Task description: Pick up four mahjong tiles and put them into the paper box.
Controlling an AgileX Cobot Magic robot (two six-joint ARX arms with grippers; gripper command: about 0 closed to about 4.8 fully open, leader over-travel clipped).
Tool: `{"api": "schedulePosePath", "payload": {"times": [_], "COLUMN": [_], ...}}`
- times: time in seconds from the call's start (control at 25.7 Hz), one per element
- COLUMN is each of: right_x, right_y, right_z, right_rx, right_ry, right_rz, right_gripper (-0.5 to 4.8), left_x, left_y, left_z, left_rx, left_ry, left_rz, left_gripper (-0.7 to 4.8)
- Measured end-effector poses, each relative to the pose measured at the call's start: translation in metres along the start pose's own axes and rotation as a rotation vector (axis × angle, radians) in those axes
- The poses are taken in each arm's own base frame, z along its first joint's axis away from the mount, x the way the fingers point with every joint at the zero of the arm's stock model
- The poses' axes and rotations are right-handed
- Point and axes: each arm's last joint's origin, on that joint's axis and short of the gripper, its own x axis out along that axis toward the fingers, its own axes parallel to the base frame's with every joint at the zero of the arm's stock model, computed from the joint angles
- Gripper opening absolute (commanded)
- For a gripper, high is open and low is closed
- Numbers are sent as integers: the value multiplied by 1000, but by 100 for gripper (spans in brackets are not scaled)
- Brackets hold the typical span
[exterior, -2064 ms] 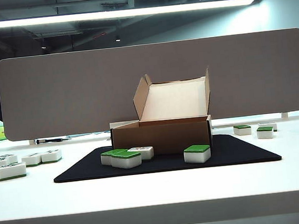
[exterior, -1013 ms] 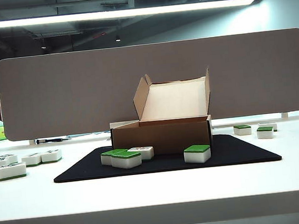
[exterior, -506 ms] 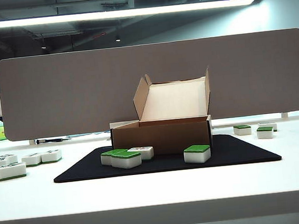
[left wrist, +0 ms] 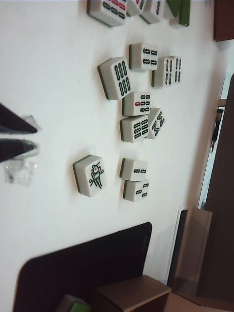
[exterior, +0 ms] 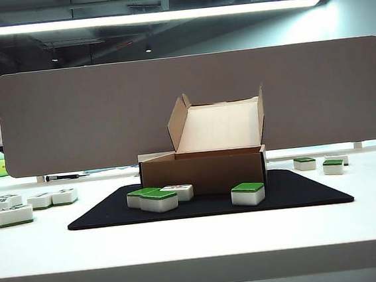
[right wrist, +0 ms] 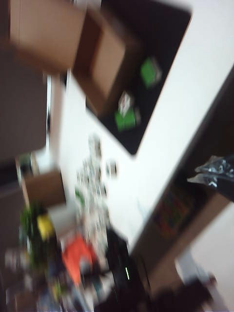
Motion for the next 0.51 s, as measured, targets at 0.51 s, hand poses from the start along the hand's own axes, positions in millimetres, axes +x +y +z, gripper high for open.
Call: {"api": "schedulePosePath", "payload": {"times": [0.51], "right_x": [0], "right_y": [-1], "right_z": [-4], "right_rx": [32], "right_ry": [30], "right_rz": [-33], "right_gripper": [-1], "left_x": [-4], "left_y": [-9], "left_z": [6], "left_rx": [-42], "left_ry": [44], "left_rz": [-255], "left_gripper": [16]}}
